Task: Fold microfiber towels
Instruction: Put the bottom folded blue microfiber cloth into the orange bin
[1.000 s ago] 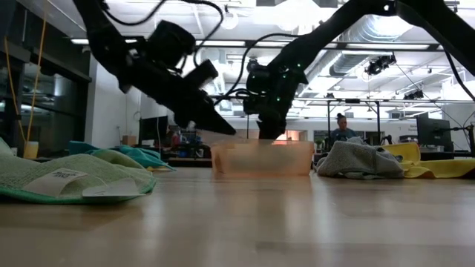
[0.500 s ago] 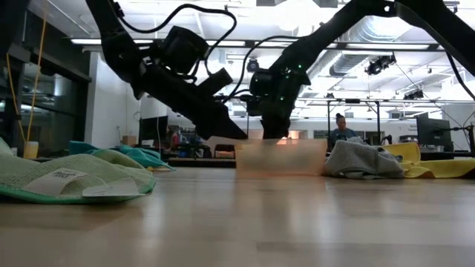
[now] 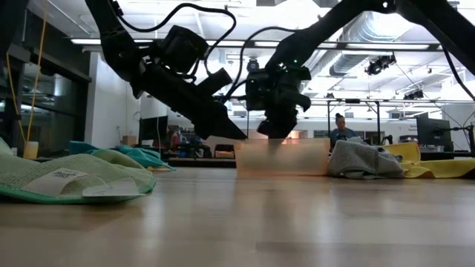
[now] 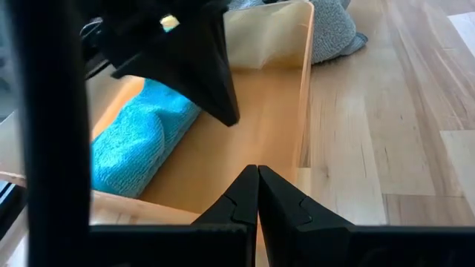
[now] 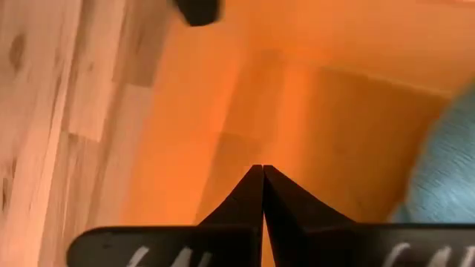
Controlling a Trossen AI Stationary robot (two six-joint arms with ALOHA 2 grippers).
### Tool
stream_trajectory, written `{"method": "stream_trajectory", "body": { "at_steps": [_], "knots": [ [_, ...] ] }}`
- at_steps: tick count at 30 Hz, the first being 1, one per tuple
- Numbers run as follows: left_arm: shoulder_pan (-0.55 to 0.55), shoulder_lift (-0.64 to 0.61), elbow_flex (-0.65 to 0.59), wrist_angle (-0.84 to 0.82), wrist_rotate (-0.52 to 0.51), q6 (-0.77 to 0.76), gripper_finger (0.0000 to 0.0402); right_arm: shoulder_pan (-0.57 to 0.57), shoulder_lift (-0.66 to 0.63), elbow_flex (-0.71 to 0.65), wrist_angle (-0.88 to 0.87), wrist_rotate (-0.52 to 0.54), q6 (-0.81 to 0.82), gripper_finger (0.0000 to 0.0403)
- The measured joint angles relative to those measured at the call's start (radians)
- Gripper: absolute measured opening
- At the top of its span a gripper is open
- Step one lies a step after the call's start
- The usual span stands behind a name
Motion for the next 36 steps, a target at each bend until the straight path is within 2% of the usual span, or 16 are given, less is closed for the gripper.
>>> {"method": "stream_trajectory", "body": {
  "at_steps": [2, 9, 19, 27, 36],
  "knots": [
    [0.000, 0.000, 0.000, 0.001, 0.000, -0.001, 0.0000, 0.006, 0.000, -0.013, 0.024, 0.023, -0.003, 0.0000],
    [0.000, 0.001, -0.001, 0.004, 0.003, -0.016, 0.0000, 0.009, 0.000, -0.029, 0.115, 0.228, 0.058, 0.0000],
    [0.000, 0.001, -0.001, 0.004, 0.034, -0.019, 0.0000, -0.047, 0.000, -0.029, 0.178, 0.344, 0.190, 0.0000],
    [0.000, 0.001, -0.001, 0.003, 0.041, -0.019, 0.0000, -0.087, 0.000, -0.029, 0.277, 0.430, 0.193, 0.0000],
    [-0.001, 0.001, -0.002, 0.000, 0.041, -0.019, 0.0000, -0.113, 0.000, -0.029, 0.366, 0.467, 0.241, 0.0000]
  ]
}}
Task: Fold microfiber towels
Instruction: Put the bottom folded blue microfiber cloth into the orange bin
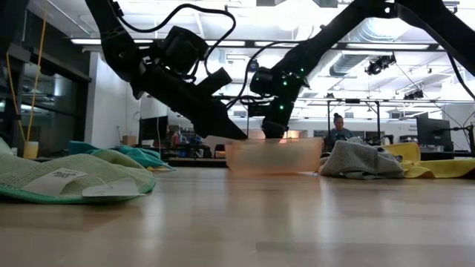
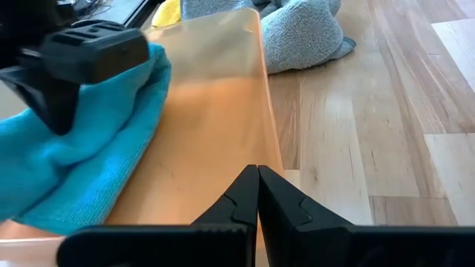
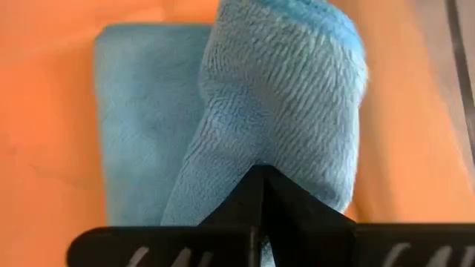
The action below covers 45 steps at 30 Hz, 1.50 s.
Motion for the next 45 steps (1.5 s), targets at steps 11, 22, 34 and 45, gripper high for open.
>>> {"method": "stream_trajectory", "body": {
  "at_steps": [11, 22, 34, 45],
  "knots": [
    [0.000, 0.000, 0.000, -0.004, 0.000, 0.003, 0.0000, 0.023, 0.000, 0.088, -0.183, -0.290, -0.105, 0.0000],
    [0.000, 0.001, 0.000, -0.004, 0.000, 0.003, 0.0000, 0.060, 0.000, 0.042, -0.265, -0.229, -0.191, 0.0000],
    [0.001, 0.001, 0.000, -0.003, -0.001, 0.003, 0.0000, 0.054, 0.000, -0.061, -0.036, -0.091, -0.141, 0.0000],
    [0.001, 0.001, 0.000, -0.009, 0.020, 0.003, 0.0000, 0.054, 0.000, -0.062, 0.165, -0.053, -0.052, 0.0000]
  ]
}}
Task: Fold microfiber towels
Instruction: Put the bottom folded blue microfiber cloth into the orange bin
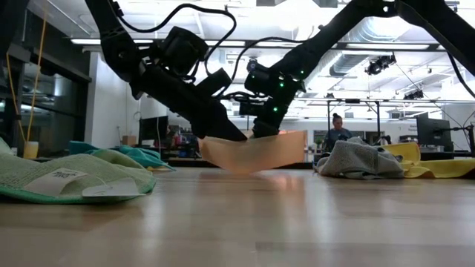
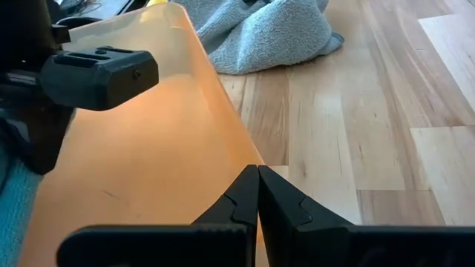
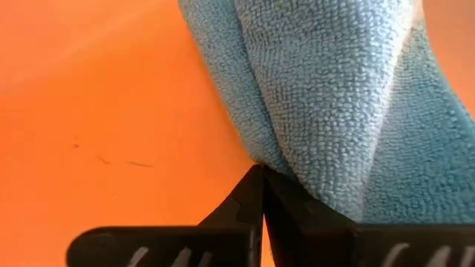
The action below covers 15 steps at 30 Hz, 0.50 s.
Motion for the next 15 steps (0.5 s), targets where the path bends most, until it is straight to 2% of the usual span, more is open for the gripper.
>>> {"method": "stream_trajectory", "body": {
  "at_steps": [5, 9, 15],
  "knots": [
    [0.001, 0.000, 0.000, -0.001, 0.039, 0.000, 0.0000, 0.000, 0.000, 0.000, 0.000, 0.000, -0.029, 0.0000],
    [0.001, -0.013, 0.000, -0.033, 0.044, -0.001, 0.0000, 0.000, 0.000, 0.037, -0.171, 0.009, -0.094, 0.0000],
    [0.000, -0.097, -0.003, -0.183, 0.050, 0.002, 0.0000, 0.000, -0.011, 0.089, -0.313, -0.014, -0.133, 0.0000]
  ]
}}
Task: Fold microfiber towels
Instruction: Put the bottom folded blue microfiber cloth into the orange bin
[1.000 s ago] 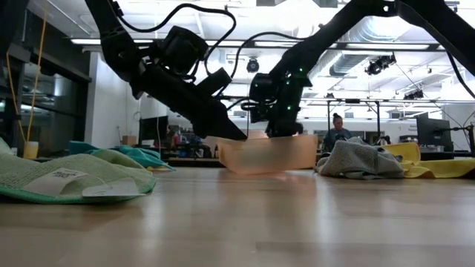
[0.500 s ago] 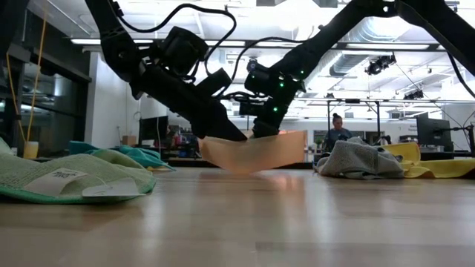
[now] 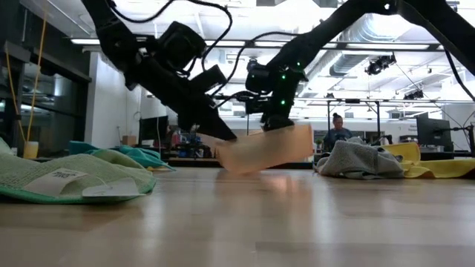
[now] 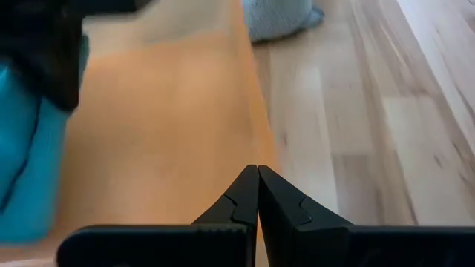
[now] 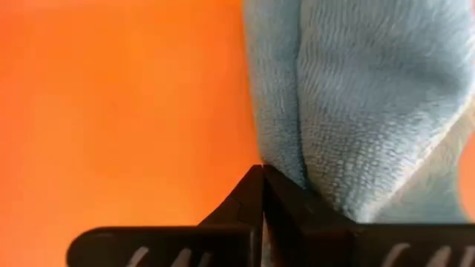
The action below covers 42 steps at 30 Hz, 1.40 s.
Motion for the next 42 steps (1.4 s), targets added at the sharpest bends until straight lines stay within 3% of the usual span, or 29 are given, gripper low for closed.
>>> {"method": "stream_trajectory", "body": {
  "at_steps": [4, 9, 15, 18, 27, 42],
  "knots": [
    [0.000, -0.095, -0.002, -0.137, 0.002, 0.025, 0.0000, 0.000, -0.019, 0.027, -0.081, -0.054, -0.060, 0.0000],
    [0.002, -0.199, 0.000, -0.238, -0.003, 0.062, 0.0000, 0.000, -0.046, 0.029, -0.052, -0.103, -0.070, 0.0000],
    [0.011, -0.269, 0.000, -0.298, -0.105, 0.103, 0.0000, -0.001, -0.040, -0.019, 0.213, -0.104, 0.075, 0.0000],
    [0.026, -0.276, -0.020, -0.291, -0.134, 0.097, 0.0000, 0.000, -0.018, -0.040, 0.340, -0.037, 0.133, 0.0000],
    [0.064, -0.276, -0.156, -0.211, -0.133, -0.027, 0.0000, -0.001, 0.033, -0.042, 0.371, 0.106, 0.137, 0.0000],
    [0.068, -0.245, -0.193, -0.171, -0.108, -0.107, 0.0000, 0.058, 0.044, -0.042, 0.326, -0.062, 0.137, 0.0000]
  ]
}}
